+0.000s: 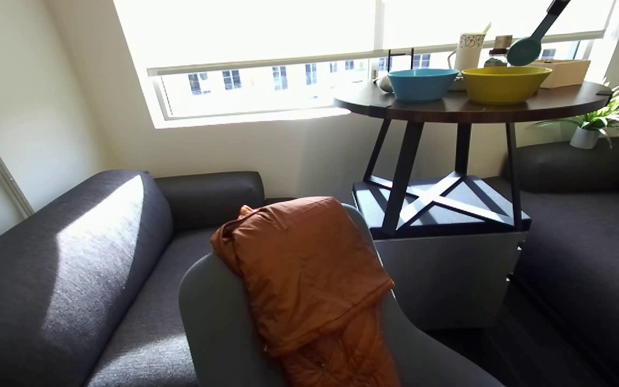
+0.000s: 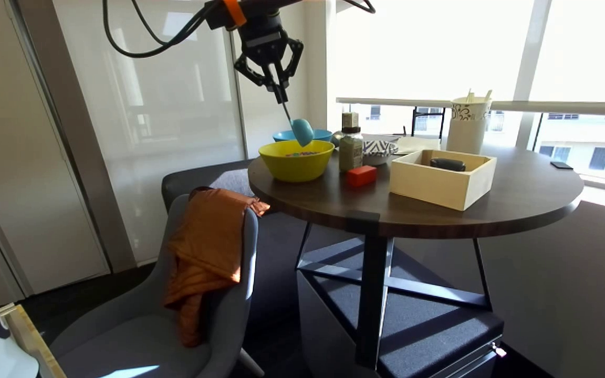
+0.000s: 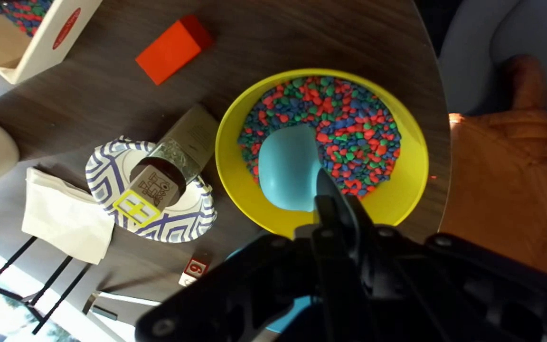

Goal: Put one scoop of the contents of the yellow bowl in the blue bowl

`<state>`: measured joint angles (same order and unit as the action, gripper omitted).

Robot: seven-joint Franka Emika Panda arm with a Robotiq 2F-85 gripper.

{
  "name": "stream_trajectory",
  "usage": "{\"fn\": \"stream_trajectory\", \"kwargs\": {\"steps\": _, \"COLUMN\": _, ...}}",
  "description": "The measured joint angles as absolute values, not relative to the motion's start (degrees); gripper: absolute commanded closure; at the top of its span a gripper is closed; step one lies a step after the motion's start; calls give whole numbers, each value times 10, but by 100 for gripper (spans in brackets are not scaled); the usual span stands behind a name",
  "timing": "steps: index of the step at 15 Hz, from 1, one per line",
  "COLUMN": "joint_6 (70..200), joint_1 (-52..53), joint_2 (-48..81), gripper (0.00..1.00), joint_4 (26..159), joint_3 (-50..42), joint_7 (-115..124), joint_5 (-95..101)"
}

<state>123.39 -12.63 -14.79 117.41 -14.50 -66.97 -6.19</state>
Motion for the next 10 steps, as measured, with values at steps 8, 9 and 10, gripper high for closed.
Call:
{"fn": "stream_trajectory", "kwargs": {"steps": 8, "joint_6": 1300, "joint_1": -98, "joint_2": -135, "gripper": 98, "joint_4": 1187, "joint_3": -142, "joint_7": -670, "joint_5": -58}}
{"fn": "stream_trajectory", "kwargs": {"steps": 9, "joint_6": 1307, "joint_1": -97, "joint_2": -132, "gripper": 98, "joint_4": 1188, "joint_3": -141, "joint_7": -670, "joint_5": -52}}
{"fn": "stream_trajectory", "kwargs": {"steps": 10, "joint_6": 1313, "joint_1": -96, "joint_2": -128, "gripper": 98, "joint_4": 1189, "joint_3": -141, "joint_7": -670, "joint_5": -45}}
